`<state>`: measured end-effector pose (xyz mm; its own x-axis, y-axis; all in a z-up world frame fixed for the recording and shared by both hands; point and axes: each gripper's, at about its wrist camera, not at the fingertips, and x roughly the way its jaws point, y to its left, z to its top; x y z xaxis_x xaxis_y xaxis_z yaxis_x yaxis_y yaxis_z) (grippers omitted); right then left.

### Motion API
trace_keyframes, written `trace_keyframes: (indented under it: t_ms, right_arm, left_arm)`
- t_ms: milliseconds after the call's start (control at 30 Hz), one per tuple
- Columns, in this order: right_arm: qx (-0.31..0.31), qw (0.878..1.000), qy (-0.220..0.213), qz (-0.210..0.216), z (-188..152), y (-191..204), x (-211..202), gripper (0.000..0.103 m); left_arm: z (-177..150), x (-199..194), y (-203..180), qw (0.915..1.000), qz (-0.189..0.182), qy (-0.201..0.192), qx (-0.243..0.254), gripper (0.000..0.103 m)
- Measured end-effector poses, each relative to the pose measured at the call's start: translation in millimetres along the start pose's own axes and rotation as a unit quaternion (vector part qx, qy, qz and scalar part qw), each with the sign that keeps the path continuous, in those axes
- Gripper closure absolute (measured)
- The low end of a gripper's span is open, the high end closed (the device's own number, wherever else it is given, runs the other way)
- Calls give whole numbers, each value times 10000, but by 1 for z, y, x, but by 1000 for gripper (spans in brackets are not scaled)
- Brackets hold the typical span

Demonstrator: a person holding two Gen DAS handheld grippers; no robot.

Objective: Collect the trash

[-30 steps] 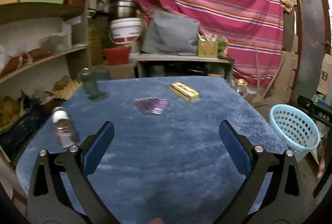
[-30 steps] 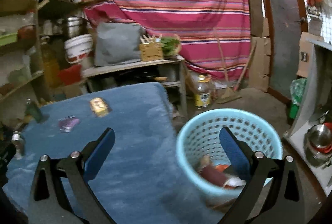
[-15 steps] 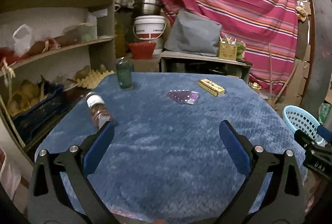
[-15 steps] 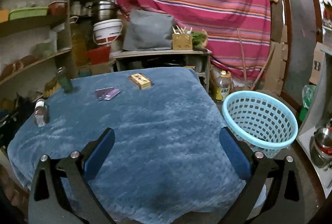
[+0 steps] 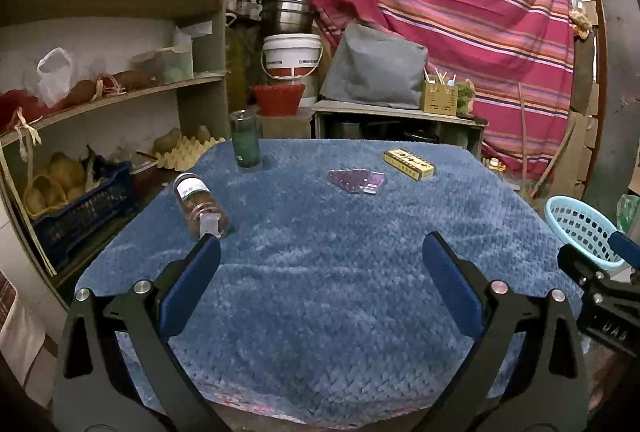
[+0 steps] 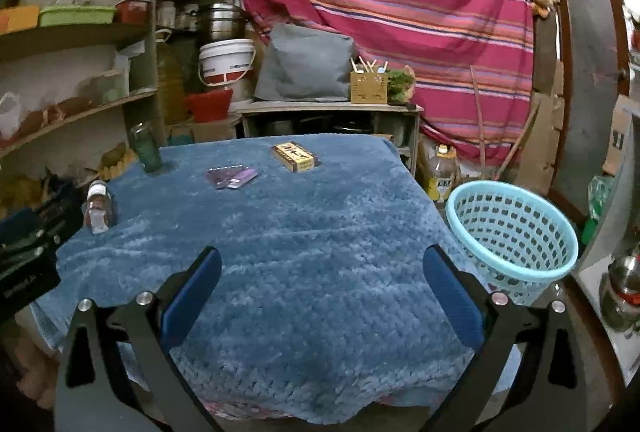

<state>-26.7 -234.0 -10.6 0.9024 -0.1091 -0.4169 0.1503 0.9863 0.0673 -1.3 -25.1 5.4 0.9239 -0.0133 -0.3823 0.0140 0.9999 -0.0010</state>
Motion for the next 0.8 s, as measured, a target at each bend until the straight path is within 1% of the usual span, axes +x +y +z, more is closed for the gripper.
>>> trace_keyframes:
  t_ms: [100,367,700,800]
  right_arm:
    - [67,9999,-61,-59,1,-1,-3,4]
    - [-82,9996,-199,-207,3,4,-10,5]
    - [-174,9994,-232,-190,1,8,-9,5]
    - [-140,9995,-235,-124,2,9,-9,5]
  left_arm:
    - [0,-1,0,10000,11,-33,-7,5]
    - [-3,2,-2,9999,58,26,97,5]
    - [-3,3,-3,9998,98,15,163,5]
    - [-3,3,-4,9998,94,24,160,5]
